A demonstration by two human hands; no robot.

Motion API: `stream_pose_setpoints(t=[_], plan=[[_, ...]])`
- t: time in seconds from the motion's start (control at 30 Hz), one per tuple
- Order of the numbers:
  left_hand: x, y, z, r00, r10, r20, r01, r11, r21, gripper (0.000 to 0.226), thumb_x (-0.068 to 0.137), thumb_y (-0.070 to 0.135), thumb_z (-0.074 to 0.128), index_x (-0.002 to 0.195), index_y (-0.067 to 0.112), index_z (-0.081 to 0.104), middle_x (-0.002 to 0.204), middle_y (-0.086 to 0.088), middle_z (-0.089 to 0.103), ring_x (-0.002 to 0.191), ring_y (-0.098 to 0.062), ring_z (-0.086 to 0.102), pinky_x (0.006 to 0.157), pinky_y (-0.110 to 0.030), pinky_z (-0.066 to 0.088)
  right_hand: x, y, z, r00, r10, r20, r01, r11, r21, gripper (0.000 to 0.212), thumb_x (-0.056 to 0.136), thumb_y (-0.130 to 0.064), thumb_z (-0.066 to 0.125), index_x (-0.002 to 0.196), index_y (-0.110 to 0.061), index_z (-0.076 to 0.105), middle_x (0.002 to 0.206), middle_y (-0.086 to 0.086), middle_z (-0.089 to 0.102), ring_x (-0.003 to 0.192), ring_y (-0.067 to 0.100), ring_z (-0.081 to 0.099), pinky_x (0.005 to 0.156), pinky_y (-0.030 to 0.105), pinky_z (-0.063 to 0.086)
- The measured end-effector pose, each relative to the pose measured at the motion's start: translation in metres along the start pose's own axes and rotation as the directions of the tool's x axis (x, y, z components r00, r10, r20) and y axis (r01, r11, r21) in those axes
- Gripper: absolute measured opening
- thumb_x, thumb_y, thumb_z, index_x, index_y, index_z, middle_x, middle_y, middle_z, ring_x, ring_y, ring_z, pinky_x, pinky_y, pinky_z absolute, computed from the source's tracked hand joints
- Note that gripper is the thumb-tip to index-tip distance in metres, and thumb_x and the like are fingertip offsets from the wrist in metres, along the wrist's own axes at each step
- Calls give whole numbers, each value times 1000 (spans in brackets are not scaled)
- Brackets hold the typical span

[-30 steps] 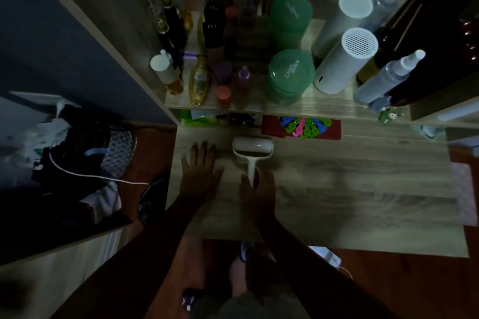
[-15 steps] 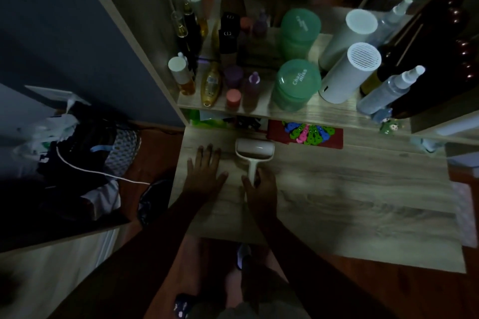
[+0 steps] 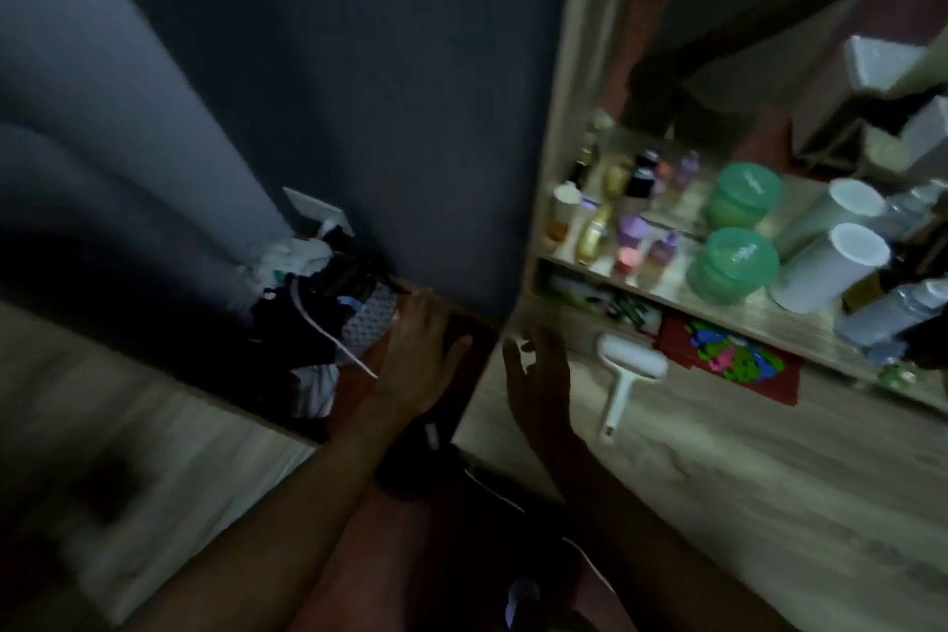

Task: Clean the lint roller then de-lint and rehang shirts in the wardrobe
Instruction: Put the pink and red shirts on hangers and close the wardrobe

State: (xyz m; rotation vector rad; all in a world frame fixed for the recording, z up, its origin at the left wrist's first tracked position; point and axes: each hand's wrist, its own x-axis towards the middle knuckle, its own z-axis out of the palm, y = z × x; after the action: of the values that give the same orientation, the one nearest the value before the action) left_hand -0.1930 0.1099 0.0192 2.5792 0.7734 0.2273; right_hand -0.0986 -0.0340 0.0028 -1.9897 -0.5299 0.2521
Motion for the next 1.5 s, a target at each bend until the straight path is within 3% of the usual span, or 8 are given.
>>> stream_pose_setpoints(t=[0.2, 0.4, 0.57, 0.73, 0.97, 1.13, 1.27, 1.5], plan=[[-93, -95, -210, 894, -19, -448, 69, 993, 97, 62, 96, 50, 44, 141, 8, 49, 152, -20, 39, 144, -35, 31, 118, -46, 29, -38, -205, 89, 874, -448, 187, 394, 880, 265, 27, 96, -21, 62, 121, -12, 66, 114, 6, 61, 97, 14, 63, 86, 40, 56], [-220, -147, -434, 663, 84, -744, 186, 944, 273, 54, 98, 42, 51, 138, 6, 53, 139, -17, 49, 135, -32, 43, 116, -38, 33, -105, -426, 150, 570, -807, 156, 679, 568, 465, 25, 93, -19, 65, 117, -10, 67, 105, 3, 61, 91, 13, 62, 79, 22, 49], [-316, -143, -571, 541, 258, -800, 311, 822, 476, 50, 95, 37, 57, 134, 6, 56, 133, -16, 53, 127, -30, 48, 105, -41, 43, -168, -579, 172, 324, -939, 116, 784, 335, 523, 25, 93, -18, 65, 118, -13, 66, 109, -1, 60, 94, 6, 58, 83, 6, 40], [-368, -150, -657, 507, 314, -803, 420, 723, 548, 49, 93, 37, 58, 132, 7, 56, 129, -14, 53, 123, -30, 50, 100, -42, 45, -213, -685, 187, 115, -991, 75, 828, 137, 544, 23, 90, -22, 67, 113, -16, 66, 109, -2, 61, 100, 9, 58, 88, 20, 46], [-388, -192, -741, 550, 63, -833, 650, 594, 474, 77, 79, 65, 49, 138, 16, 50, 134, -10, 52, 127, -32, 46, 97, -47, 46, -238, -783, 214, -115, -965, 236, 909, -6, 418, 38, 86, -31, 72, 121, -24, 61, 114, -6, 51, 112, 16, 55, 97, 33, 47], [-386, -226, -784, 581, -265, -769, 789, 416, 453, 103, 66, 86, 55, 149, 29, 37, 152, -4, 38, 135, -35, 40, 108, -54, 36, -224, -832, 250, -146, -859, 491, 977, -48, 206, 80, 74, -61, 74, 143, -43, 37, 143, 3, 39, 133, 26, 33, 108, 51, 39], [-390, -241, -806, 620, -392, -680, 769, 478, 425, 93, 59, 88, 56, 127, 24, 58, 128, -5, 61, 117, -28, 58, 94, -39, 50, -222, -869, 269, -68, -727, 683, 998, -61, 34, 102, 68, -71, 72, 151, -46, 20, 158, 3, 28, 145, 34, 21, 114, 55, 32], [-388, -245, -819, 595, -349, -724, 784, 451, 427, 30, 92, 44, 57, 110, 21, 64, 114, -7, 69, 108, -30, 63, 86, -38, 48, -235, -910, 291, -84, -723, 686, 995, -91, 25, 98, 64, -67, 77, 147, -31, 41, 149, 0, 50, 132, 26, 52, 106, 41, 46]])
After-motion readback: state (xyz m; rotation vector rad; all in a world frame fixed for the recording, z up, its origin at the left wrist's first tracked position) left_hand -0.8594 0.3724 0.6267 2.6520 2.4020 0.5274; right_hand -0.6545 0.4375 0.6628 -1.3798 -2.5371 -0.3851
